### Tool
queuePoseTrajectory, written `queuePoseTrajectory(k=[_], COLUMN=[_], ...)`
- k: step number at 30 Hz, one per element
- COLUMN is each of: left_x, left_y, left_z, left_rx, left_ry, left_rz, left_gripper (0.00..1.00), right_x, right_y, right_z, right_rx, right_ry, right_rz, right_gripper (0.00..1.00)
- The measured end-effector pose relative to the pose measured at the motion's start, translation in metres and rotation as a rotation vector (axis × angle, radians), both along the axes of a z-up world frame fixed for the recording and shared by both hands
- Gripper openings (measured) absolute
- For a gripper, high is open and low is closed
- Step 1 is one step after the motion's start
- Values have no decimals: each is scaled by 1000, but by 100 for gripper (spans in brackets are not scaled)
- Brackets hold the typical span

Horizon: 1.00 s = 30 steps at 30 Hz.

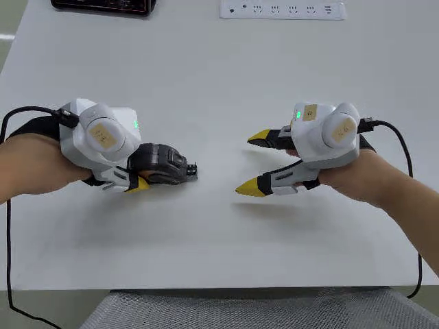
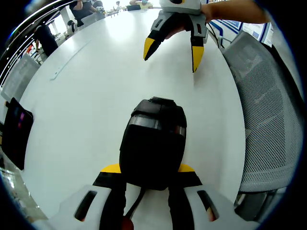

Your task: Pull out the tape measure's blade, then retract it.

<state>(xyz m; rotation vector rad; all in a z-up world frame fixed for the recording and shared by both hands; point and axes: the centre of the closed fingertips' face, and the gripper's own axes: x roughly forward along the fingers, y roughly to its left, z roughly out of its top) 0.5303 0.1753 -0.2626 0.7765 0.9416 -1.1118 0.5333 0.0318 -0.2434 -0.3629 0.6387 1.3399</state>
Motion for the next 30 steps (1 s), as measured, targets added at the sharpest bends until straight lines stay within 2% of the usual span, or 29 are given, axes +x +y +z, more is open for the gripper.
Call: queuePoseTrajectory(k=[11,30], left_x=[0,1], left_y=[0,1], left_z=[0,-1], left_rx=[-1,2], left_ry=[4,2], left_rz=[1,-4], left_gripper=[29,29], right_x=[0,-6], right_y=[27,59], right_z=[-4,-14], right_rx=[38,70], right_ry=[-14,-17], right_rz=[42,101], right_gripper=[43,27])
